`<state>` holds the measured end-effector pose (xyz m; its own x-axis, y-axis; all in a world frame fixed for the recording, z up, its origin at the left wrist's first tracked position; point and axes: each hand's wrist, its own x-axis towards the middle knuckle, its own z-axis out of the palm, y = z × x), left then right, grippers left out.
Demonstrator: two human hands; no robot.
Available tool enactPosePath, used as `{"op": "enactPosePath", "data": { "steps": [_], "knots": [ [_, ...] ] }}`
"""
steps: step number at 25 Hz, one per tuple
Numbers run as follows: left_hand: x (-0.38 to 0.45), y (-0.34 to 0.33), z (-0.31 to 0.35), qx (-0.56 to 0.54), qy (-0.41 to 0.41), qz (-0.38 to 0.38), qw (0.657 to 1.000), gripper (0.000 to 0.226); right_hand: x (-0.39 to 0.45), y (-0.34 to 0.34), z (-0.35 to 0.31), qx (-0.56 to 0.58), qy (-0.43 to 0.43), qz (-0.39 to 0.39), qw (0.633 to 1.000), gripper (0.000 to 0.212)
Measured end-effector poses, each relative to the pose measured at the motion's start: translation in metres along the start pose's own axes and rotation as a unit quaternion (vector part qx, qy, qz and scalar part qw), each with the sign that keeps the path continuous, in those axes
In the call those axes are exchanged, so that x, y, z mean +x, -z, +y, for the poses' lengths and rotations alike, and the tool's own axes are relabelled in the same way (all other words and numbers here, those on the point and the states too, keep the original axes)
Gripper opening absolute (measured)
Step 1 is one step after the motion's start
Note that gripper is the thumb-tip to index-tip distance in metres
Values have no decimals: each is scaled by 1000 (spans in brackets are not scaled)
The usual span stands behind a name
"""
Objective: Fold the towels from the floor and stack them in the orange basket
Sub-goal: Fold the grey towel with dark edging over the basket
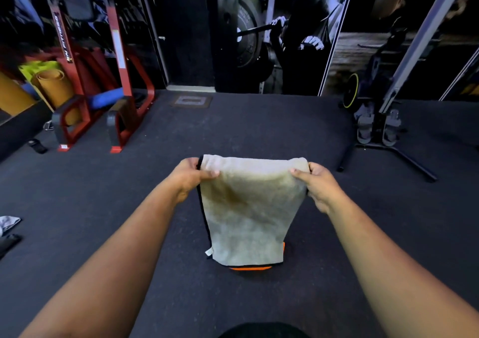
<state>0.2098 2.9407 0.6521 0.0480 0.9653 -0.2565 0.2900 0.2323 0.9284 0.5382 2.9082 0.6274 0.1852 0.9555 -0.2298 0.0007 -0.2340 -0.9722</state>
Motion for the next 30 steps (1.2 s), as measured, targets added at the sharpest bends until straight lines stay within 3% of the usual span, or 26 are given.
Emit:
{"op": "enactPosePath", "data": {
  "steps": [1,3,5,8,12,15,17,21,24,26,27,28,30],
  "knots": [
    [5,7,-2,123,-6,5,992,26,-1,4,0,-15,7,-19,1000,16],
    [12,13,-4,336,-15,68,939,31,-1,9,1,-69,32,-7,997,15],
    [10,14,2,367,-16,124,922,32,1,8,0,-152,66,50,985,11],
    [11,9,-1,273,-16,167,947,35,3,9,1,-301,89,121,942,18],
    [7,6,-10,6,-47,131,990,62,-1,13,-4,-345,114,165,917,23],
    [4,5,-14,-52,-78,93,991,61,2,15,-5,-353,119,164,913,25],
    [3,7,-14,-15,-102,77,992,51,7,17,-3,-303,106,150,935,25],
    [0,13,-5,210,-134,91,964,37,12,18,3,-243,95,121,958,23],
    [-5,12,1,242,-124,126,954,32,5,13,0,-120,77,48,989,13],
    [-8,7,-1,49,-54,97,993,29,0,10,-5,-55,60,-57,995,24],
    [-11,3,-1,-61,-6,78,995,25,-1,11,-6,-58,70,-84,992,33],
    [-13,1,-1,-137,23,73,988,20,0,13,-6,-77,87,-81,990,37],
    [-12,0,-6,-167,12,100,981,18,1,17,-6,-107,123,-23,986,35]
  ]
}}
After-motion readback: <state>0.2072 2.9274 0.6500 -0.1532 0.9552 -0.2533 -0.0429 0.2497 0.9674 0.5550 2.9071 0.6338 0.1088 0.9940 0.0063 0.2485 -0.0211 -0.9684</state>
